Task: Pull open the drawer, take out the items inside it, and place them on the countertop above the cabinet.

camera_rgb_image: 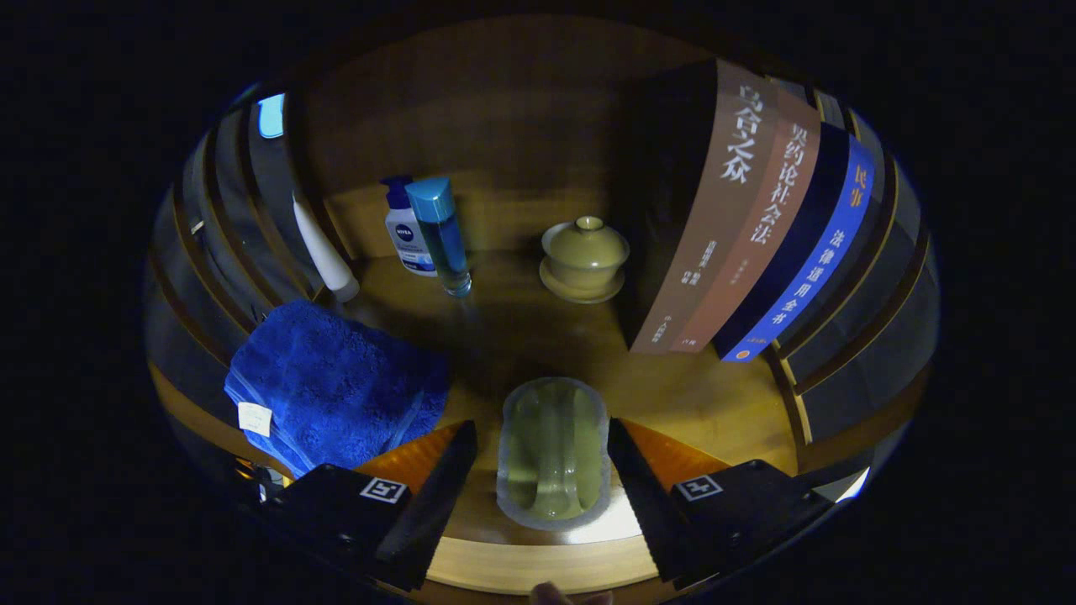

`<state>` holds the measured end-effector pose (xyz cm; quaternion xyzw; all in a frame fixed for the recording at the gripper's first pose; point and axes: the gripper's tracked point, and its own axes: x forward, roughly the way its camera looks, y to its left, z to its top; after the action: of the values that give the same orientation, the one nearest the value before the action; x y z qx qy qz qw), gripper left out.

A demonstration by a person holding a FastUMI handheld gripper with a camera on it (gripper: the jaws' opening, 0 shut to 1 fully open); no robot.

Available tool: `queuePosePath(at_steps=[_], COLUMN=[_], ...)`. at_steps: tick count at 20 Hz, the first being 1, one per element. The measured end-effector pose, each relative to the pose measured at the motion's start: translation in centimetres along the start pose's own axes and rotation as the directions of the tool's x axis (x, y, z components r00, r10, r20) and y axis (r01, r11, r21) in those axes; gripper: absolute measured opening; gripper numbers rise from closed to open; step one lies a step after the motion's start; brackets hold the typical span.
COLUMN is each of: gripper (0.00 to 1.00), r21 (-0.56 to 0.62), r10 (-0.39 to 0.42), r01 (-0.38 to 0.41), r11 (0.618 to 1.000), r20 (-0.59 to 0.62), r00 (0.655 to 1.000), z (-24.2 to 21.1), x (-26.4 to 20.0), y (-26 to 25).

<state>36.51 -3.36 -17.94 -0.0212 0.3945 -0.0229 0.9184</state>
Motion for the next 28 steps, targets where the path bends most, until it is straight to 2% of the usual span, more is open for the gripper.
queuePosePath(at_steps=[2,5,8,11,15,19,23,28], gripper=[0.99,0.99,0.99,0.99,0.99,0.99,0.99,0.99], r21=[0.004,0.001,-0.009,-0.023,-0.032,-0.071,-0.042,-0.024], r10=[0.016,0.033,0.062,0.086,0.114,0.150,0.156,0.142], r01=[-0.016,-0.034,-0.062,-0.083,-0.115,-0.134,-0.171,-0.173], r11=[1.000,0.999,0.998,0.996,0.993,0.988,0.984,0.985], r20=[0.044,0.126,0.249,0.377,0.536,0.603,0.660,0.689], r00=[0.999,0.991,0.967,0.922,0.837,0.783,0.735,0.710], z=[0.5,0.9,1.4,1.3,1.4,-0.6,-3.6,-8.6], x=[-1.3,-3.5,-6.9,-10.9,-16.3,-20.9,-25.4,-30.3], y=[0.6,0.7,1.1,1.1,1.1,1.6,1.8,1.4])
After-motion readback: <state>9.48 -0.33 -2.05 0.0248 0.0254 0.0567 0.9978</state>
